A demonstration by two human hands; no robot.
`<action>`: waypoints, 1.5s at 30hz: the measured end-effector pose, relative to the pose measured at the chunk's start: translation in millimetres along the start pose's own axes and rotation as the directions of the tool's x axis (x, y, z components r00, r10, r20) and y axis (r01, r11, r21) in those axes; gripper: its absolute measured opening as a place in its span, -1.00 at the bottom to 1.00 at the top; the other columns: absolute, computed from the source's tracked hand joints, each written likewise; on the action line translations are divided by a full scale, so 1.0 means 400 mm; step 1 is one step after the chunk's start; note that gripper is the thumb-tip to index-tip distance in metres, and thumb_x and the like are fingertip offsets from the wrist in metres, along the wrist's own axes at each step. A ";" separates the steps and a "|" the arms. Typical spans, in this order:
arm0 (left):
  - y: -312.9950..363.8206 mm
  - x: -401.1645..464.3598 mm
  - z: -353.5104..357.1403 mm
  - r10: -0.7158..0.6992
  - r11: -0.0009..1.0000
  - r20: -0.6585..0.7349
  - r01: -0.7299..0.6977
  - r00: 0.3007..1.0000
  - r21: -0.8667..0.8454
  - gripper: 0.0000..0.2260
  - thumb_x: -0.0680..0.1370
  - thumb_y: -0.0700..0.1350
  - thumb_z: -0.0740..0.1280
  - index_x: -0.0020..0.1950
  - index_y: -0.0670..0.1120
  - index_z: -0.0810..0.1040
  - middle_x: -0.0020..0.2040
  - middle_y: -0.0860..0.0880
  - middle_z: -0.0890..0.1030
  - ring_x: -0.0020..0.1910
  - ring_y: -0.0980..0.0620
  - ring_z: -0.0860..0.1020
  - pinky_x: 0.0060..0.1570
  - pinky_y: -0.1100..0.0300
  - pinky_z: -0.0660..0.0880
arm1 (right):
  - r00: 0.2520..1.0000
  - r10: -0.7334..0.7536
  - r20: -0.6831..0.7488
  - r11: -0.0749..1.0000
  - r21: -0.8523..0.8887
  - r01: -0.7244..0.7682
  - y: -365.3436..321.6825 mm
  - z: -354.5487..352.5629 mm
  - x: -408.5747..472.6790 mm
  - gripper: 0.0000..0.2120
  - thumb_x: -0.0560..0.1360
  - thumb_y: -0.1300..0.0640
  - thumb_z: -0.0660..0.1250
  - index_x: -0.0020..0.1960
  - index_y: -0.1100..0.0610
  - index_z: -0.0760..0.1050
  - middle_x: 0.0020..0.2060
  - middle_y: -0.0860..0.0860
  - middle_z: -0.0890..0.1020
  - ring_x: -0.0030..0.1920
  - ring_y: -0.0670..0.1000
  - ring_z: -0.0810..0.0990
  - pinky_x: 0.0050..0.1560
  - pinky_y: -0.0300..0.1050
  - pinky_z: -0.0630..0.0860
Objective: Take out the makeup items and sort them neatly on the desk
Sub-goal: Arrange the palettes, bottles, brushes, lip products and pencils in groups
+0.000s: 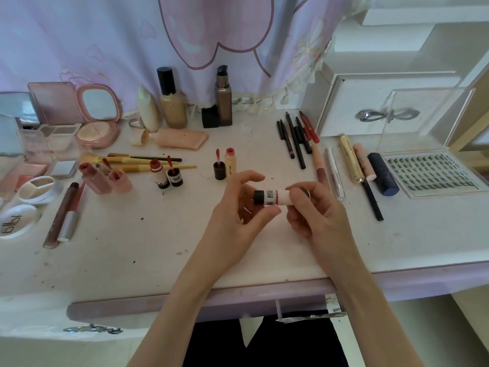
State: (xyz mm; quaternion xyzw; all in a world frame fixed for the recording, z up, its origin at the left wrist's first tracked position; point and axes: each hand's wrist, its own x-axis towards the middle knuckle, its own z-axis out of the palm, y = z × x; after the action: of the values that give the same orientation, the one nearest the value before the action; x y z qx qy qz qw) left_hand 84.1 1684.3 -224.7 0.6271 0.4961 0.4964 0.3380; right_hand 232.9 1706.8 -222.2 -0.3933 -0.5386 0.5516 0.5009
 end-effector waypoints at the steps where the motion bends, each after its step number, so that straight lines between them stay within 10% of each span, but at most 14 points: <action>1: -0.005 -0.002 0.000 0.022 0.999 0.015 -0.023 1.000 0.026 -0.76 0.50 -0.12 0.34 0.06 0.13 0.36 -0.26 0.22 0.48 -0.31 0.20 0.44 -0.25 0.37 0.40 | 1.000 0.003 -0.011 1.000 0.009 -0.003 -0.001 0.001 0.000 -0.76 0.39 -0.04 0.30 -0.10 0.13 0.52 -0.49 -0.07 0.45 -0.48 -0.12 0.36 -0.49 -0.31 0.31; 4: -0.006 0.001 0.000 -0.016 0.998 -0.048 0.019 0.999 0.063 -0.95 0.51 0.02 0.27 -0.08 0.14 0.41 -0.32 0.25 0.49 -0.36 0.23 0.42 -0.30 0.41 0.37 | 0.999 0.007 -0.034 0.999 0.040 -0.005 -0.001 0.001 -0.001 -0.73 0.37 -0.05 0.29 -0.10 0.14 0.51 -0.50 -0.09 0.45 -0.49 -0.13 0.36 -0.49 -0.34 0.32; 8: -0.001 0.004 0.000 -0.050 0.997 -0.133 0.057 0.990 0.049 -0.73 0.35 0.30 0.13 -0.16 0.16 0.46 -0.41 0.18 0.48 -0.42 0.22 0.39 -0.37 0.40 0.34 | 1.000 0.012 -0.020 0.996 0.093 -0.010 -0.002 0.000 -0.004 -0.77 0.36 -0.01 0.30 -0.09 0.12 0.52 -0.46 -0.05 0.49 -0.43 -0.11 0.43 -0.44 -0.34 0.38; 15: -0.001 -0.001 -0.005 -0.005 0.998 -0.051 0.008 0.999 0.062 -0.76 0.48 -0.12 0.38 0.02 0.15 0.40 -0.21 0.22 0.54 -0.27 0.21 0.48 -0.21 0.33 0.45 | 0.997 0.041 -0.061 0.994 0.103 -0.035 0.001 -0.002 0.003 -0.85 0.47 0.11 0.28 -0.05 0.15 0.55 -0.46 -0.04 0.49 -0.43 -0.11 0.43 -0.44 -0.33 0.39; 20: -0.001 0.005 -0.027 0.017 0.970 -0.080 0.003 0.997 0.244 -0.88 0.47 -0.07 0.37 -0.04 0.07 0.49 -0.17 0.16 0.48 -0.21 0.26 0.45 -0.22 0.46 0.37 | 0.998 0.037 0.054 0.999 0.022 -0.039 -0.009 -0.007 0.010 -0.84 0.46 0.14 0.29 0.00 0.16 0.54 -0.40 -0.05 0.53 -0.33 -0.03 0.48 -0.27 -0.14 0.43; 33: 0.000 -0.059 -0.199 0.003 0.800 0.017 -0.012 1.000 0.600 -0.85 0.52 -0.11 0.33 0.07 -0.04 0.55 -0.17 0.21 0.40 -0.18 0.29 0.39 -0.13 0.50 0.28 | 0.960 0.030 0.278 0.964 -0.263 0.046 -0.034 0.107 0.030 -0.91 0.51 0.26 0.29 -0.06 0.13 0.55 -0.36 -0.03 0.61 -0.39 -0.16 0.53 -0.36 -0.40 0.41; 45: -0.045 -0.144 -0.316 -0.113 0.860 -0.355 0.270 0.928 0.434 -0.91 0.55 -0.06 0.27 0.04 0.05 0.47 -0.16 0.21 0.58 -0.13 0.25 0.54 -0.22 0.55 0.34 | 0.903 0.265 0.339 0.864 0.333 -0.378 -0.007 0.183 0.050 -0.75 0.39 0.26 0.32 0.06 0.23 0.55 -0.22 0.10 0.67 -0.26 -0.03 0.61 -0.31 -0.26 0.53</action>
State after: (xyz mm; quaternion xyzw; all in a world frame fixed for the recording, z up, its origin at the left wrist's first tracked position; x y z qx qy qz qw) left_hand -42.9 1625.4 -222.5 0.5492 0.7109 0.4172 0.1377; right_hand 158.4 1711.5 -209.1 -0.2879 -0.4095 0.7743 0.3873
